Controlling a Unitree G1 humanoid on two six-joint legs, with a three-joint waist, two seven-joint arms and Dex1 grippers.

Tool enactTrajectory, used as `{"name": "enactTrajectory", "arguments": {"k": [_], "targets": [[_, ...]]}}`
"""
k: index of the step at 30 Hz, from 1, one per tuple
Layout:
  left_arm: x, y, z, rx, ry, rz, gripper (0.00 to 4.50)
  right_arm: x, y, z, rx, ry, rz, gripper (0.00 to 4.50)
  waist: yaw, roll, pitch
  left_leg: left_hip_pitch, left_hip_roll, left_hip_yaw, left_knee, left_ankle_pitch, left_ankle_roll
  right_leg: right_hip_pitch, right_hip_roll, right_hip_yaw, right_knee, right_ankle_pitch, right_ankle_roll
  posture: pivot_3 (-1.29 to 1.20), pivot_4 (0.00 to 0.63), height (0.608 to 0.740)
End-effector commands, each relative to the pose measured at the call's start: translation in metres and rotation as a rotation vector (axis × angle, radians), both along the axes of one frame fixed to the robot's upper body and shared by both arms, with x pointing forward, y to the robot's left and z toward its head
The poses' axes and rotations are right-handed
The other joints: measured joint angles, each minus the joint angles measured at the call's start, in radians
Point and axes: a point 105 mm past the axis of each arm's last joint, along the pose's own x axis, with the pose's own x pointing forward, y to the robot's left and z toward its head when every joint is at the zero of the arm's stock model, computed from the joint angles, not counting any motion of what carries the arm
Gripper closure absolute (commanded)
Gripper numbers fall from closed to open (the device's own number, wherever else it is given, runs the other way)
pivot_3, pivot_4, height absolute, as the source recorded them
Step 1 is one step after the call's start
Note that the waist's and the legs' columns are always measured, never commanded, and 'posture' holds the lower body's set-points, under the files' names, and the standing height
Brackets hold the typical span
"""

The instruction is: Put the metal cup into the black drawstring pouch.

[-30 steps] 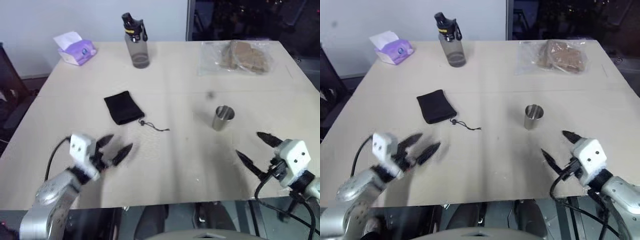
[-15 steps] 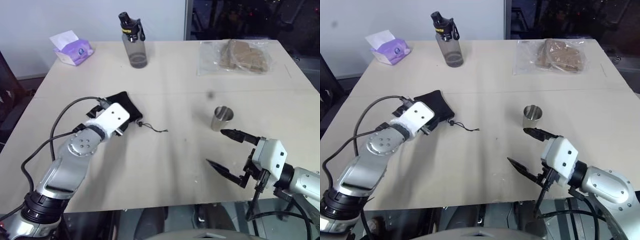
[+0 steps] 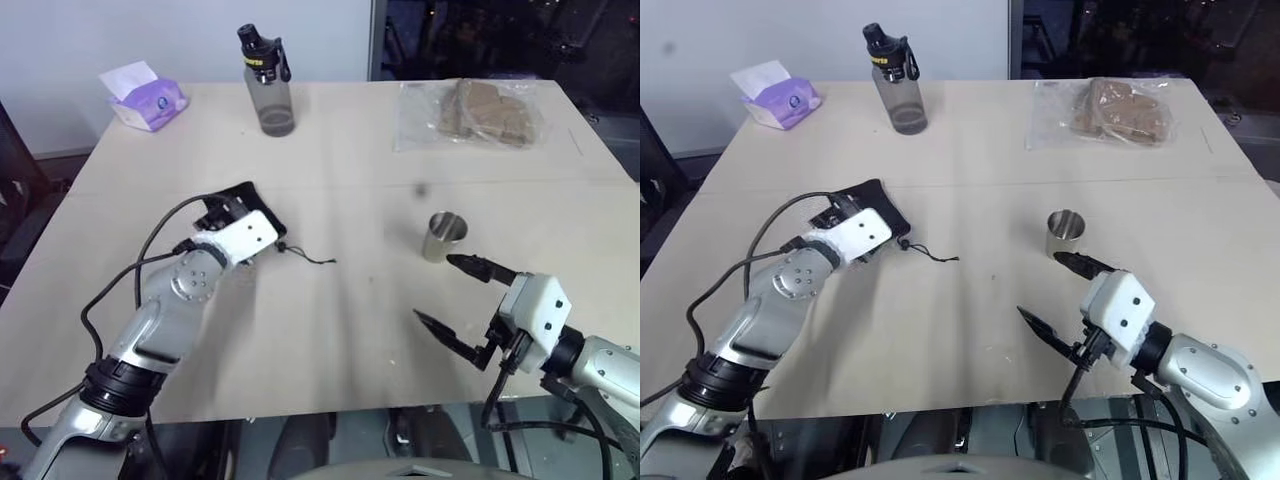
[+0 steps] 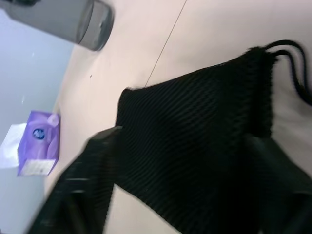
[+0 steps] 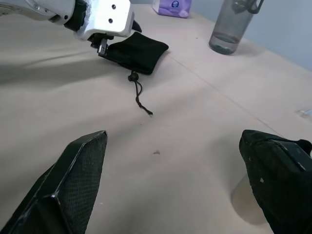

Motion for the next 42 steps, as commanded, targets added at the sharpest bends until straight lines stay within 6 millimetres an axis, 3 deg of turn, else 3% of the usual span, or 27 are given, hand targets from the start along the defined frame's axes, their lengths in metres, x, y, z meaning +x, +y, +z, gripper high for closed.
{"name": "enactTrajectory", "arguments": {"k": [1, 4, 6, 9, 11, 14, 19, 20, 25, 28, 33, 37, 42], "targets": [[0.007, -0.010, 0.011, -0.015, -0.023, -0.046, 2.41, 0.004, 0.002, 0.011, -0.008, -0.064, -0.048, 0.00, 0.000, 0.000, 0.000, 0.000, 0.000, 0.000, 0.000, 0.000, 0.000, 0.000, 0.000, 0.000, 0.000, 0.000, 0.000, 0.00, 0.150, 0.740], [0.011, -0.014, 0.017, -0.080, 0.008, -0.052, 3.68, 0.013, 0.001, 0.013, -0.047, -0.034, -0.067, 0.00, -0.002, 0.000, 0.000, 0.000, -0.002, 0.000, 0.002, 0.000, 0.000, 0.000, 0.000, 0.000, 0.001, 0.000, 0.000, 0.00, 0.150, 0.740], [0.014, -0.017, 0.020, -0.137, 0.036, -0.042, 4.45, 0.027, -0.006, 0.011, -0.177, -0.036, -0.123, 0.00, -0.002, 0.000, 0.000, -0.001, -0.002, 0.000, 0.002, 0.000, 0.000, 0.000, 0.000, 0.000, 0.001, 0.001, -0.001, 0.00, 0.150, 0.740], [0.016, -0.029, 0.026, -0.222, 0.087, -0.055, 4.45, 0.054, -0.010, 0.011, -0.273, -0.002, -0.141, 0.00, -0.005, 0.000, 0.000, -0.001, -0.004, -0.001, 0.003, 0.000, 0.000, 0.000, -0.001, 0.000, 0.002, 0.001, -0.001, 0.00, 0.150, 0.740], [0.017, -0.039, 0.034, -0.258, 0.098, -0.061, 4.50, 0.074, -0.009, 0.007, -0.314, 0.043, -0.146, 0.52, -0.005, 0.000, 0.000, -0.001, -0.004, -0.001, 0.003, 0.000, 0.000, 0.000, -0.001, -0.001, 0.002, 0.001, -0.001, 0.00, 0.150, 0.740], [0.016, -0.046, 0.041, -0.261, 0.099, -0.063, 4.50, 0.090, -0.009, -0.002, -0.387, 0.086, -0.141, 1.57, -0.004, 0.000, 0.000, -0.002, -0.004, -0.003, 0.003, 0.000, 0.000, 0.000, 0.000, -0.002, 0.002, 0.001, -0.001, 0.00, 0.150, 0.740], [0.012, -0.059, 0.045, -0.273, 0.101, -0.081, 4.50, 0.099, -0.009, -0.019, -0.518, 0.115, -0.077, 3.78, -0.004, 0.000, 0.000, -0.003, -0.006, -0.003, 0.003, -0.002, 0.003, -0.001, -0.003, -0.002, 0.002, 0.000, 0.000, 0.00, 0.150, 0.740], [0.010, -0.063, 0.046, -0.278, 0.111, -0.096, 4.50, 0.100, -0.009, -0.020, -0.536, 0.109, -0.069, 4.43, -0.004, 0.000, 0.000, -0.004, -0.006, -0.002, 0.003, -0.002, 0.004, -0.001, -0.003, -0.002, 0.001, 0.000, 0.001, 0.00, 0.150, 0.740], [0.000, -0.081, 0.044, -0.413, 0.291, -0.127, 4.50, 0.101, -0.009, 0.002, -0.442, 0.084, -0.091, 4.43, -0.003, 0.000, 0.000, -0.005, -0.007, -0.003, 0.003, -0.002, 0.004, -0.002, -0.004, -0.003, 0.001, 0.000, 0.001, 0.00, 0.150, 0.740], [0.002, -0.099, 0.050, -0.564, 0.426, -0.120, 4.50, 0.088, 0.014, 0.029, -0.151, 0.076, -0.010, 4.43, -0.002, 0.000, 0.001, -0.007, -0.007, -0.007, 0.005, -0.002, 0.004, -0.001, -0.004, -0.006, 0.002, 0.000, 0.001, 0.00, 0.150, 0.740], [0.009, -0.128, 0.050, -0.637, 0.573, -0.150, 4.50, 0.084, 0.039, 0.042, 0.163, 0.046, 0.000, 4.43, -0.004, 0.000, 0.001, -0.006, -0.008, -0.007, 0.005, -0.002, 0.004, -0.001, -0.004, -0.006, 0.004, 0.000, 0.001, 0.00, 0.150, 0.740], [0.015, -0.159, 0.049, -0.720, 0.670, -0.228, 4.50, 0.087, 0.057, 0.039, 0.346, 0.064, -0.012, 4.43, -0.005, 0.001, 0.001, -0.005, -0.008, -0.006, 0.005, -0.002, 0.004, -0.002, -0.005, -0.004, 0.004, 0.000, 0.002, 0.00, 0.150, 0.740], [0.016, -0.178, 0.055, -0.790, 0.736, -0.278, 4.50, 0.100, 0.074, 0.018, 0.409, 0.098, -0.050, 4.43, -0.009, 0.001, 0.001, -0.003, -0.009, -0.004, 0.004, 0.000, 0.000, -0.002, -0.004, -0.001, 0.006, 0.000, 0.001, 0.00, 0.150, 0.740]]}}
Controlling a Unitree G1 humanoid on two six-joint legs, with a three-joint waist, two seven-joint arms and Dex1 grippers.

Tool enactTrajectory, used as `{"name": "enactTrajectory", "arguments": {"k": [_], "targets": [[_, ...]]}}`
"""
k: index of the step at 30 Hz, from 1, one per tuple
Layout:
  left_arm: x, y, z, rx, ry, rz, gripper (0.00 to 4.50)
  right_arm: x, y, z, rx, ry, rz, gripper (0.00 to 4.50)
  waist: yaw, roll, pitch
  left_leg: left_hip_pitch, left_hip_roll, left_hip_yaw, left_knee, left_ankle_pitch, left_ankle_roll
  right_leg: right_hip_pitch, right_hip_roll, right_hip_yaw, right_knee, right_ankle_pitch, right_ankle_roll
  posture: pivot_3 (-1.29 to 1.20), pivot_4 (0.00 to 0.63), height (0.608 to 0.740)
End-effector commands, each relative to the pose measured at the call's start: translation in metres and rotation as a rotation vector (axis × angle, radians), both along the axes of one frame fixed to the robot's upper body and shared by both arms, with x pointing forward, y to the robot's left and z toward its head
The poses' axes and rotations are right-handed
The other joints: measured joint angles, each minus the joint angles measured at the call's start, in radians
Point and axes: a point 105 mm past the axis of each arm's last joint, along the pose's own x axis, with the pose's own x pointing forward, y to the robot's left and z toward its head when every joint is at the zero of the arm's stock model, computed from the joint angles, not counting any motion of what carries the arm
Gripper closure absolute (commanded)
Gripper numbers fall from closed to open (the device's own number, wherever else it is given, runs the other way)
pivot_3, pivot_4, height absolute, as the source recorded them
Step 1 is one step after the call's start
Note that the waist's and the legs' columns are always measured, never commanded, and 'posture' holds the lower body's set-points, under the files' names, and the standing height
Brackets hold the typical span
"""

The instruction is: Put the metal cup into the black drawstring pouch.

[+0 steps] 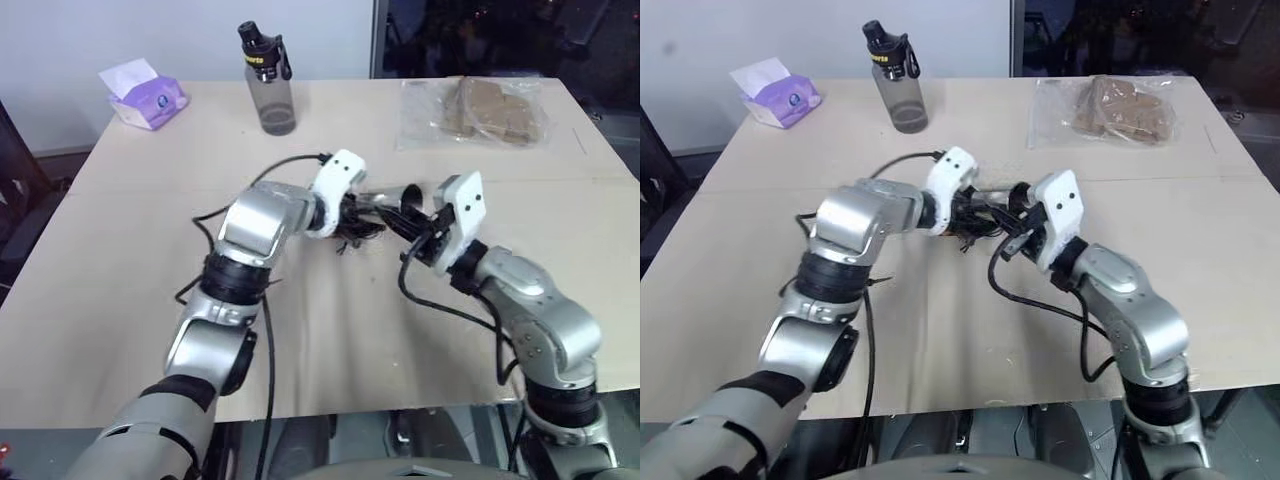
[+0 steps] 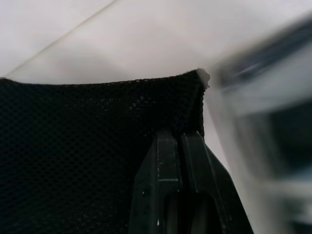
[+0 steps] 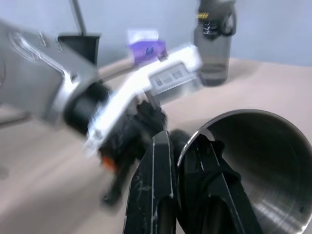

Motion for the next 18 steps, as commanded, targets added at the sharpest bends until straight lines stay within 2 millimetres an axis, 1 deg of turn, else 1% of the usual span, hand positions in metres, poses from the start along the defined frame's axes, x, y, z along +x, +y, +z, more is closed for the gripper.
{"name": "enactTrajectory", "arguments": {"k": [1, 3, 5, 10, 12, 15, 18], "targets": [[0.000, -0.013, 0.024, -0.070, -0.039, -0.050, 4.50, 0.002, 0.010, -0.007, 0.027, -0.017, -0.001, 4.43, -0.001, 0.000, 0.000, 0.000, 0.000, 0.000, 0.000, 0.000, 0.000, 0.000, 0.000, 0.000, 0.000, 0.000, 0.000, 0.00, 0.150, 0.740], [-0.001, -0.016, 0.028, -0.095, -0.009, -0.056, 4.50, 0.007, 0.012, -0.024, 0.030, 0.017, -0.021, 4.43, -0.001, 0.000, 0.000, 0.000, 0.000, 0.000, 0.000, 0.000, 0.000, -0.001, 0.000, 0.000, 0.001, 0.000, 0.000, 0.00, 0.150, 0.740], [-0.001, -0.015, 0.029, -0.112, 0.027, -0.042, 4.50, 0.008, 0.012, -0.035, 0.045, 0.038, -0.036, 4.43, -0.001, 0.000, 0.000, 0.000, 0.000, 0.000, 0.000, 0.000, 0.000, -0.001, 0.000, 0.000, 0.001, 0.000, 0.000, 0.00, 0.150, 0.740], [0.000, -0.009, 0.028, -0.142, 0.097, 0.010, 4.50, 0.006, 0.004, -0.038, 0.130, 0.052, -0.058, 4.43, -0.001, 0.000, 0.000, 0.000, 0.000, 0.000, 0.000, 0.000, 0.000, -0.001, 0.000, 0.001, 0.001, 0.000, 0.000, 0.00, 0.150, 0.740], [-0.001, -0.010, 0.029, -0.154, 0.106, 0.006, 4.50, 0.008, 0.006, -0.042, 0.133, 0.056, -0.054, 4.43, -0.001, 0.000, 0.000, 0.000, 0.000, 0.000, 0.000, 0.000, 0.000, -0.001, 0.000, 0.001, 0.001, 0.000, 0.000, 0.00, 0.150, 0.740], [-0.002, -0.011, 0.029, -0.159, 0.118, 0.012, 4.50, 0.013, 0.010, -0.054, 0.127, 0.072, -0.044, 4.43, -0.003, 0.000, 0.000, 0.002, 0.000, -0.001, 0.000, 0.000, 0.000, 0.000, 0.000, 0.002, 0.002, 0.000, 0.000, 0.00, 0.150, 0.740], [-0.002, -0.009, 0.027, -0.156, 0.124, 0.027, 4.50, 0.017, 0.010, -0.058, 0.139, 0.076, -0.049, 4.43, -0.002, 0.000, 0.000, 0.002, 0.000, 0.000, -0.001, 0.000, 0.000, -0.001, 0.000, 0.002, 0.004, 0.000, 0.000, 0.00, 0.150, 0.740]]}}
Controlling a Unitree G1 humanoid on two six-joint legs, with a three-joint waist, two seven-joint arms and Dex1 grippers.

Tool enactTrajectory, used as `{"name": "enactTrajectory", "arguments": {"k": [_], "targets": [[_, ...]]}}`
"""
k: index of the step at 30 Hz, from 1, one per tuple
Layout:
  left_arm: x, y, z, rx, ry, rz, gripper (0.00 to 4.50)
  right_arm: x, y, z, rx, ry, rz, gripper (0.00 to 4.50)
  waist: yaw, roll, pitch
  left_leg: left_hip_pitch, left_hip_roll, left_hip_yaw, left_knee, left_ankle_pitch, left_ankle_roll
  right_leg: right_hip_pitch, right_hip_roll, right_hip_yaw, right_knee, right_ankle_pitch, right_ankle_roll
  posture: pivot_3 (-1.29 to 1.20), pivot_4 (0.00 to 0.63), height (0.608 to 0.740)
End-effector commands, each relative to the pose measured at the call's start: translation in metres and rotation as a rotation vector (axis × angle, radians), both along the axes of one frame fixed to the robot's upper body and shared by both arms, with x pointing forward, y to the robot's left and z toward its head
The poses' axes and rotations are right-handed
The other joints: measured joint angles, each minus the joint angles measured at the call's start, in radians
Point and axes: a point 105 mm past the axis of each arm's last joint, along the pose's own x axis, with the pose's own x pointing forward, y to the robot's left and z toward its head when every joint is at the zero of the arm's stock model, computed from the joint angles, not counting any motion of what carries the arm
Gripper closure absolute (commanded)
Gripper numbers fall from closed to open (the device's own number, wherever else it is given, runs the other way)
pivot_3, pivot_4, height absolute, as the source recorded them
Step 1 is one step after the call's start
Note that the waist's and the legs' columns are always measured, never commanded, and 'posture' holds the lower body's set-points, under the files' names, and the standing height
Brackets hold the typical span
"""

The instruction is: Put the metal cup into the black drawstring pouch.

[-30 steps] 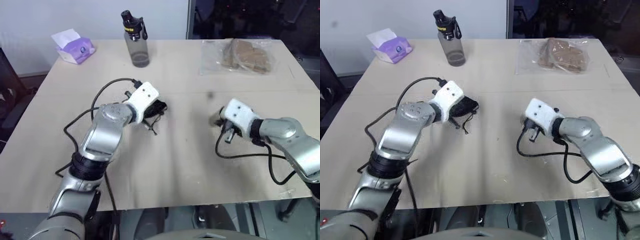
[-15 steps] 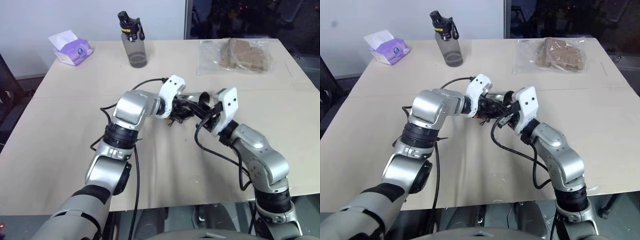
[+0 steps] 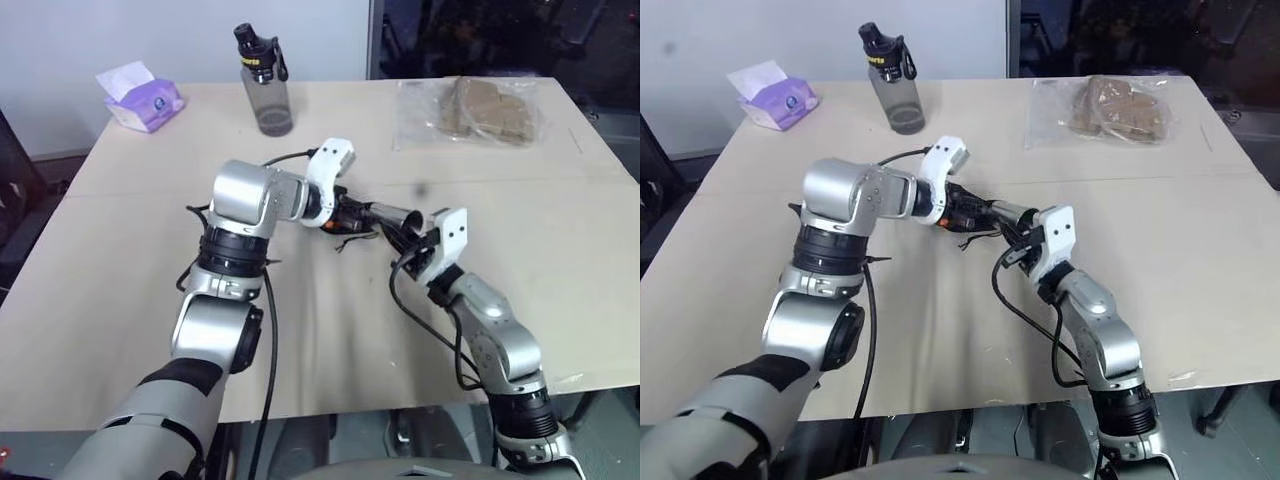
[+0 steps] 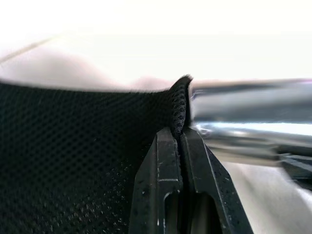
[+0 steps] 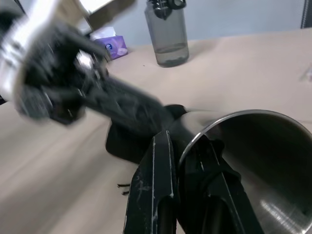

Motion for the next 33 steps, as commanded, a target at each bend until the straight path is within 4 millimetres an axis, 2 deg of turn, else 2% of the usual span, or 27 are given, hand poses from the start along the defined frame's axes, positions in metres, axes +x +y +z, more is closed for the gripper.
{"name": "enactTrajectory", "arguments": {"k": [1, 7, 10, 13, 15, 18, 21, 24, 26, 30, 33], "targets": [[-0.007, -0.012, 0.013, -0.035, -0.028, -0.057, 4.50, 0.001, 0.012, 0.008, 0.043, -0.050, 0.039, 4.43, 0.000, 0.000, 0.000, 0.000, 0.000, 0.000, 0.000, 0.000, 0.000, 0.000, 0.000, 0.000, 0.000, 0.000, 0.000, 0.00, 0.150, 0.740], [-0.011, -0.011, 0.010, -0.035, -0.023, -0.064, 4.50, 0.003, 0.030, 0.000, -0.061, -0.103, 0.106, 4.43, -0.017, 0.000, 0.000, 0.001, 0.000, -0.001, 0.000, 0.001, -0.001, -0.001, 0.000, 0.003, 0.001, 0.000, 0.000, 0.00, 0.150, 0.740], [-0.013, -0.007, 0.010, -0.038, -0.017, -0.065, 4.50, 0.008, 0.031, 0.003, -0.105, -0.157, 0.097, 4.43, -0.021, 0.000, 0.000, 0.002, 0.000, -0.001, 0.000, 0.001, -0.002, -0.001, 0.000, 0.003, 0.003, 0.000, 0.000, 0.00, 0.150, 0.740], [-0.013, 0.006, 0.004, -0.016, -0.010, -0.036, 4.50, 0.016, 0.020, 0.024, 0.158, -0.097, 0.044, 4.43, -0.022, 0.000, 0.000, 0.003, 0.000, -0.001, 0.000, 0.001, -0.003, -0.001, 0.000, 0.004, 0.005, 0.000, 0.000, 0.00, 0.150, 0.740], [-0.012, 0.017, -0.001, 0.009, -0.008, -0.010, 4.50, 0.019, 0.015, 0.026, 0.224, -0.067, 0.025, 4.43, -0.022, 0.000, 0.000, 0.002, 0.001, -0.001, 0.000, 0.002, -0.004, -0.003, 0.000, 0.005, 0.006, 0.000, 0.000, 0.00, 0.150, 0.740], [-0.010, 0.034, -0.010, 0.076, -0.026, 0.028, 4.50, 0.018, 0.025, 0.007, 0.065, -0.065, 0.058, 4.43, -0.022, 0.000, 0.000, 0.003, 0.000, 0.000, 0.000, 0.002, -0.004, -0.003, 0.000, 0.006, 0.007, 0.000, 0.000, 0.00, 0.150, 0.740], [-0.010, 0.035, -0.011, 0.062, -0.029, 0.040, 4.50, 0.013, 0.038, -0.016, -0.116, -0.069, 0.125, 4.43, -0.019, 0.000, 0.000, 0.002, -0.001, 0.000, 0.000, 0.002, -0.004, -0.003, 0.000, 0.005, 0.006, 0.000, 0.000, 0.00, 0.150, 0.740], [-0.011, 0.032, -0.010, 0.059, -0.034, 0.038, 4.50, 0.009, 0.046, -0.025, -0.177, -0.077, 0.173, 4.43, -0.020, 0.000, 0.000, 0.002, -0.001, -0.001, 0.000, 0.002, -0.004, -0.004, 0.000, 0.005, 0.007, 0.000, 0.000, 0.00, 0.150, 0.740], [-0.011, 0.032, -0.010, 0.057, -0.034, 0.046, 4.50, 0.010, 0.047, -0.025, -0.150, -0.067, 0.174, 4.43, -0.021, 0.000, 0.000, 0.002, -0.001, -0.001, 0.000, 0.002, -0.004, -0.003, 0.000, 0.005, 0.007, 0.000, 0.000, 0.00, 0.150, 0.740], [-0.009, 0.042, -0.011, 0.049, -0.025, 0.085, 4.50, 0.017, 0.031, 0.000, 0.124, -0.018, 0.123, 4.43, -0.021, 0.000, 0.000, 0.002, 0.000, -0.001, 0.000, 0.002, -0.004, -0.004, 0.000, 0.005, 0.008, 0.000, 0.000, 0.00, 0.150, 0.740], [-0.009, 0.046, -0.013, 0.049, -0.008, 0.114, 4.50, 0.012, 0.029, 0.011, 0.221, -0.012, 0.159, 4.43, -0.020, 0.000, 0.000, 0.002, 0.000, -0.001, 0.000, 0.002, -0.004, -0.004, 0.000, 0.005, 0.008, 0.000, 0.000, 0.00, 0.150, 0.740]]}}
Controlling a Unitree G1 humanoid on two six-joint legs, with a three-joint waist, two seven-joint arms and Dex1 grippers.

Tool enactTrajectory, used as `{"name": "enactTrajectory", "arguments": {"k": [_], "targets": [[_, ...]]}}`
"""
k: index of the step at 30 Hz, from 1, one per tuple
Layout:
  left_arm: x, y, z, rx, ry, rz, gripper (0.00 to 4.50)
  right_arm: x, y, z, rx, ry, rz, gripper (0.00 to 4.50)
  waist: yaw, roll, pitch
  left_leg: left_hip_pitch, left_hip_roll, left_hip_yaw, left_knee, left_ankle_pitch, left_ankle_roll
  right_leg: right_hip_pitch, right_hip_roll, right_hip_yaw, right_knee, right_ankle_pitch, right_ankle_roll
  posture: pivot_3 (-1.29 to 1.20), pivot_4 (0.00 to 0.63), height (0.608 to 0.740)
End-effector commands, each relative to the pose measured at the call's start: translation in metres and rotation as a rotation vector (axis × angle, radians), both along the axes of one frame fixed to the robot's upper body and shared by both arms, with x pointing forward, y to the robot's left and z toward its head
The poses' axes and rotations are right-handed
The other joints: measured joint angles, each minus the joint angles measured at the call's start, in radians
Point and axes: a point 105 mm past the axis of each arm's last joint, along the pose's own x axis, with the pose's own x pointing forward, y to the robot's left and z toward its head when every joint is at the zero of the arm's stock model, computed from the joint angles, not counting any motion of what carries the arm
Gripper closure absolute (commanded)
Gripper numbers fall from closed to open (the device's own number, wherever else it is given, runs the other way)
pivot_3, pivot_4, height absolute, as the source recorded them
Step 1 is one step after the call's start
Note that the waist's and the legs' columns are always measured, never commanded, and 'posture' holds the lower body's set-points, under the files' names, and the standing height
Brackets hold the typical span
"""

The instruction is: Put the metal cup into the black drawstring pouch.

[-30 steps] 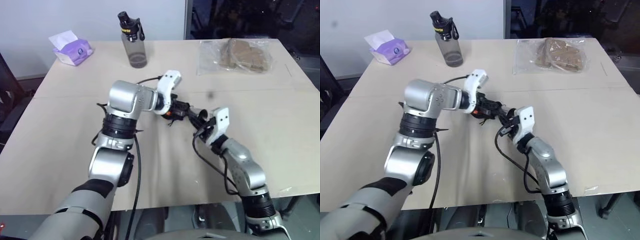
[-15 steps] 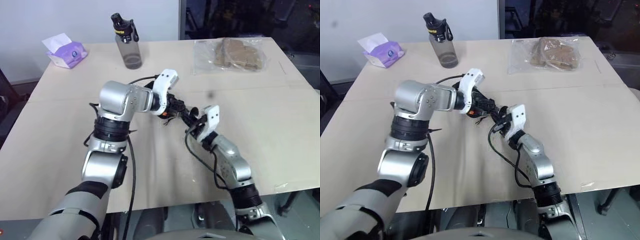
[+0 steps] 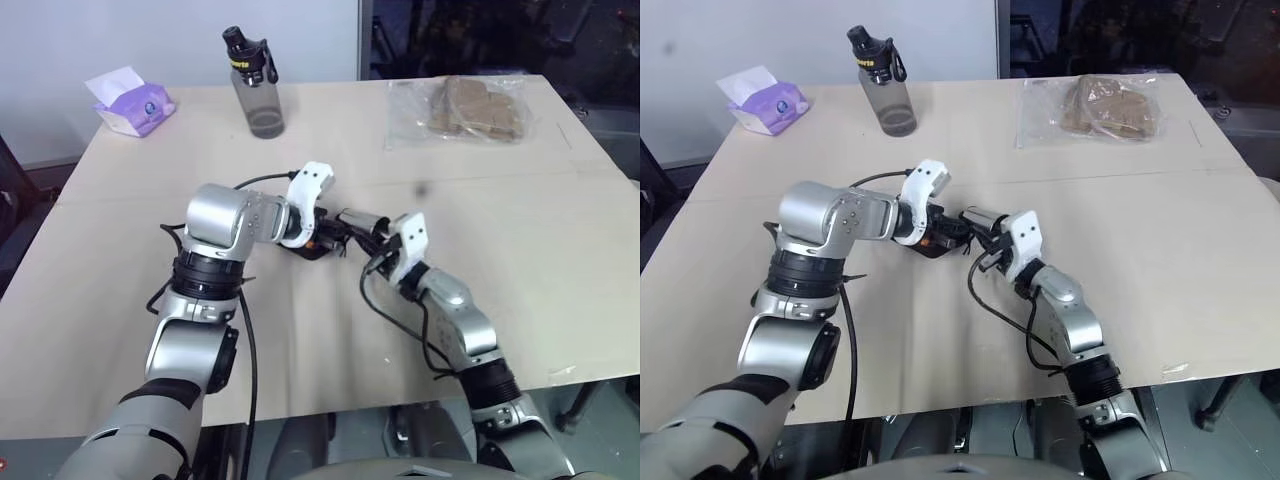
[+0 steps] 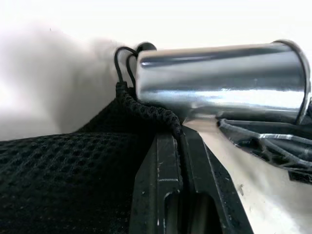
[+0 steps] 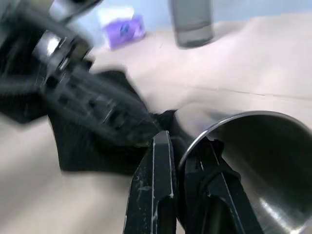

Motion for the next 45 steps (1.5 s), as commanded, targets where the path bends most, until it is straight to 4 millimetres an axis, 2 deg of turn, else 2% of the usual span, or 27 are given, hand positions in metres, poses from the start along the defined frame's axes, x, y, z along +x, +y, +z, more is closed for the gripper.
{"name": "enactTrajectory", "arguments": {"k": [1, 7, 12, 15, 20, 25, 31, 35, 38, 40, 45], "targets": [[0.001, 0.004, 0.009, -0.022, -0.027, 0.026, 4.50, -0.009, 0.001, 0.029, 0.163, -0.033, 0.066, 4.43, 0.000, 0.000, 0.000, 0.000, 0.000, 0.000, 0.000, 0.000, 0.000, 0.000, 0.000, 0.000, 0.000, 0.000, 0.000, 0.00, 0.150, 0.740], [0.004, 0.008, 0.008, -0.049, -0.010, 0.068, 4.50, -0.012, -0.002, 0.034, 0.288, 0.019, 0.117, 4.43, 0.000, 0.000, 0.000, 0.000, 0.000, 0.000, 0.000, -0.001, 0.001, 0.000, 0.000, 0.000, 0.000, 0.000, 0.000, 0.00, 0.150, 0.740], [0.004, 0.010, 0.010, -0.058, -0.017, 0.075, 4.50, -0.016, 0.013, 0.016, 0.206, 0.054, 0.168, 4.43, 0.000, 0.000, 0.000, 0.000, 0.000, 0.000, 0.000, -0.001, 0.001, -0.001, 0.000, 0.000, 0.000, 0.000, 0.000, 0.00, 0.150, 0.740], [0.004, 0.009, 0.015, -0.085, -0.022, 0.077, 4.50, -0.019, 0.025, -0.002, 0.125, 0.075, 0.200, 4.43, -0.001, 0.000, 0.000, 0.000, 0.000, 0.000, 0.000, -0.001, 0.001, -0.001, 0.000, 0.000, 0.000, 0.000, 0.000, 0.00, 0.150, 0.740], [0.000, 0.007, 0.013, -0.091, -0.012, 0.070, 4.50, -0.023, 0.037, -0.013, -0.009, 0.022, 0.245, 4.43, -0.001, 0.000, 0.000, 0.000, 0.000, 0.001, 0.000, 0.001, -0.001, -0.001, 0.000, 0.000, 0.000, 0.000, 0.000, 0.00, 0.150, 0.740], [-0.004, 0.009, 0.011, -0.089, -0.010, 0.068, 4.50, -0.018, 0.037, -0.012, -0.040, -0.013, 0.233, 4.43, -0.003, 0.000, 0.000, 0.000, 0.000, 0.001, 0.000, 0.001, -0.001, -0.001, 0.000, 0.001, 0.000, 0.000, 0.000, 0.00, 0.150, 0.740], [-0.006, 0.012, 0.014, -0.103, -0.006, 0.060, 4.50, -0.014, 0.037, -0.026, -0.191, -0.060, 0.204, 4.43, -0.003, 0.000, 0.000, 0.001, 0.000, 0.001, -0.001, 0.001, -0.002, 0.000, 0.000, 0.001, 0.001, 0.000, 0.000, 0.00, 0.150, 0.740], [-0.008, 0.011, 0.017, -0.113, 0.010, 0.048, 4.50, -0.004, 0.033, 0.001, 0.100, 0.009, 0.139, 4.43, -0.003, 0.000, 0.000, 0.002, 0.000, 0.000, -0.001, 0.001, -0.002, 0.000, 0.001, 0.001, 0.002, 0.000, 0.000, 0.00, 0.150, 0.740], [-0.011, 0.004, 0.028, -0.189, 0.013, 0.018, 4.50, 0.000, 0.029, 0.028, 0.311, 0.026, 0.149, 4.43, 0.001, 0.000, 0.000, 0.001, 0.000, -0.001, -0.001, 0.001, -0.002, -0.001, 0.000, 0.000, 0.002, 0.000, 0.000, 0.00, 0.150, 0.740], [-0.012, -0.003, 0.041, -0.240, 0.008, -0.015, 4.50, -0.001, 0.032, 0.036, 0.333, 0.014, 0.170, 4.43, 0.002, 0.000, 0.000, 0.000, -0.001, -0.002, -0.001, 0.001, -0.002, -0.001, -0.001, -0.001, 0.001, 0.000, 0.000, 0.00, 0.150, 0.740], [-0.015, -0.017, 0.067, -0.377, 0.016, -0.103, 4.50, 0.003, 0.036, 0.054, 0.261, -0.085, 0.146, 4.43, -0.001, 0.000, 0.000, 0.000, -0.001, -0.002, -0.002, 0.001, -0.002, -0.001, -0.001, -0.001, 0.000, 0.000, 0.000, 0.00, 0.150, 0.740]]}}
